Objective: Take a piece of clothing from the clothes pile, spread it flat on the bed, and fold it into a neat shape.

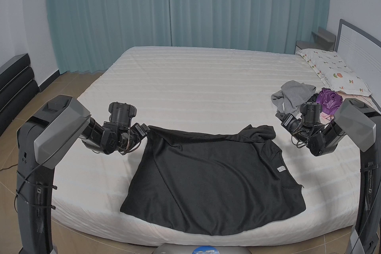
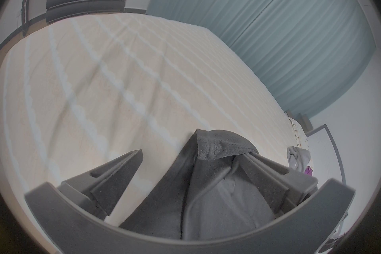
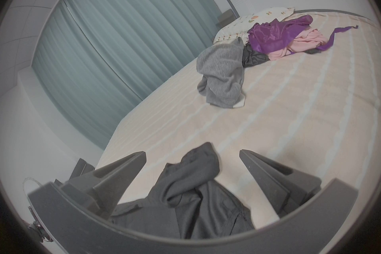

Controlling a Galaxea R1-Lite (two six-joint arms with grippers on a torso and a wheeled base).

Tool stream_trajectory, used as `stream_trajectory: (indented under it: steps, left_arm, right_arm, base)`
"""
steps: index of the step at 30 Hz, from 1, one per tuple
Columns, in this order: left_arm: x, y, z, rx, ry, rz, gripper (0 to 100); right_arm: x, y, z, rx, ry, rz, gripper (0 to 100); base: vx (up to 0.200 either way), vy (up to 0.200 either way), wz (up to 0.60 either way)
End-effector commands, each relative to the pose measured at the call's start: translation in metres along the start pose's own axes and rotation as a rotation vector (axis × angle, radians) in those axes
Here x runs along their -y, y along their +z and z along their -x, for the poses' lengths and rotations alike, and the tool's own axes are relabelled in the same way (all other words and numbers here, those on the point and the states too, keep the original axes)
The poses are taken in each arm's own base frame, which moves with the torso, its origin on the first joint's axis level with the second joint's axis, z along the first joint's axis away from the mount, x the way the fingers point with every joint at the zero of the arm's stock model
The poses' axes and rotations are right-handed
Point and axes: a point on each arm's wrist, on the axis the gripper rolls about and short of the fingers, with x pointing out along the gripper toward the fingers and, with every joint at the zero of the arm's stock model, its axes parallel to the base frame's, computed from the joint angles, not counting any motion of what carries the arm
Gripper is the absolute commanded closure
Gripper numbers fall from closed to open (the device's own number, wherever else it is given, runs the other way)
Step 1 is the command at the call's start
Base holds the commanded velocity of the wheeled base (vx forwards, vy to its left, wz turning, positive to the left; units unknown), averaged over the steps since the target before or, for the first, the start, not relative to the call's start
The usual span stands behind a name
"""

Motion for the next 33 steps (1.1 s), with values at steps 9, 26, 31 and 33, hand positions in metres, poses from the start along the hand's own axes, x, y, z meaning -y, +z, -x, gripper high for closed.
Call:
stream_trajectory:
  steps: [9,26,31,33]
  left_arm:
    - [0.003,0.040,0.049,-0.066,-0.163,0.222,0]
    - [-0.026,0.020,0.045,-0.054,-0.145,0.305,0]
    - [-0.035,0.011,0.046,-0.045,-0.158,0.330,0]
    - [-0.038,0.008,0.045,-0.042,-0.160,0.328,0]
  right_arm:
    - [-0.001,-0.018,0.007,-0.078,-0.009,-0.040,0]
    - [-0.014,-0.042,-0.016,-0.169,-0.013,-0.050,0]
    - [-0.015,-0.045,-0.031,-0.179,-0.027,-0.046,0]
    - [-0.016,-0.046,-0.036,-0.185,-0.030,-0.045,0]
  base:
    - [0.000,0.000,0.00]
    - [0.000,0.000,0.00]
    - [0.000,0.000,0.00]
    - [0.000,0.000,0.00]
